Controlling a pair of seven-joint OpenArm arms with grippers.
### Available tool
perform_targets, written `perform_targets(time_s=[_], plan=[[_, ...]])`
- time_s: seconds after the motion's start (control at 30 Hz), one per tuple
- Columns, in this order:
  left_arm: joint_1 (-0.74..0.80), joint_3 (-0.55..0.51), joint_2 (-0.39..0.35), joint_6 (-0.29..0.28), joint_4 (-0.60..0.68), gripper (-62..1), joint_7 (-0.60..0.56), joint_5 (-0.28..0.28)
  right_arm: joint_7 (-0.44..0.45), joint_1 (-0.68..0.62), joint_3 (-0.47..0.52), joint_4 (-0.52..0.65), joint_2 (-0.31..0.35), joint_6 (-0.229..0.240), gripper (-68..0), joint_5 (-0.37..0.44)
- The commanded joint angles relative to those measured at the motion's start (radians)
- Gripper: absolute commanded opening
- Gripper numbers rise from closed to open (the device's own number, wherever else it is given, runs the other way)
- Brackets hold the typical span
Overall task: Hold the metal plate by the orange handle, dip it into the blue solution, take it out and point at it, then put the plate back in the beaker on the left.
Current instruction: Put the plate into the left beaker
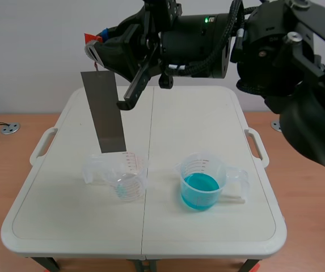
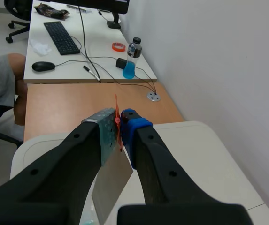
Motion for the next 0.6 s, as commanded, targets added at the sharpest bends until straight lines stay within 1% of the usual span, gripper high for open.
perform_targets(time_s=[0.0, 0.13, 0.27, 0.43, 0.57], plan=[[0.004, -0.003, -0.005, -0.006, 0.004, -59.7, -0.006, -0.005, 0.024, 0.023, -0.002, -0.011, -0.001, -0.006, -66.4, 0.013], [0.002, -0.003, -0.005, -0.006, 0.004, -59.7, -0.006, -0.005, 0.052, 0.023, -0.019, -0.053, -0.001, -0.006, -66.4, 0.010], [0.002, -0.003, -0.005, -0.006, 0.004, -59.7, -0.006, -0.005, 0.073, 0.023, -0.032, -0.077, -0.001, -0.006, -66.4, -0.011], [0.002, -0.003, -0.005, -0.006, 0.004, -59.7, -0.006, -0.005, 0.088, 0.022, -0.037, -0.098, -0.001, -0.006, -66.4, -0.035], [0.002, -0.003, -0.005, -0.006, 0.004, -59.7, -0.006, -0.005, 0.089, 0.020, -0.037, -0.120, -0.001, -0.006, -66.4, -0.035]])
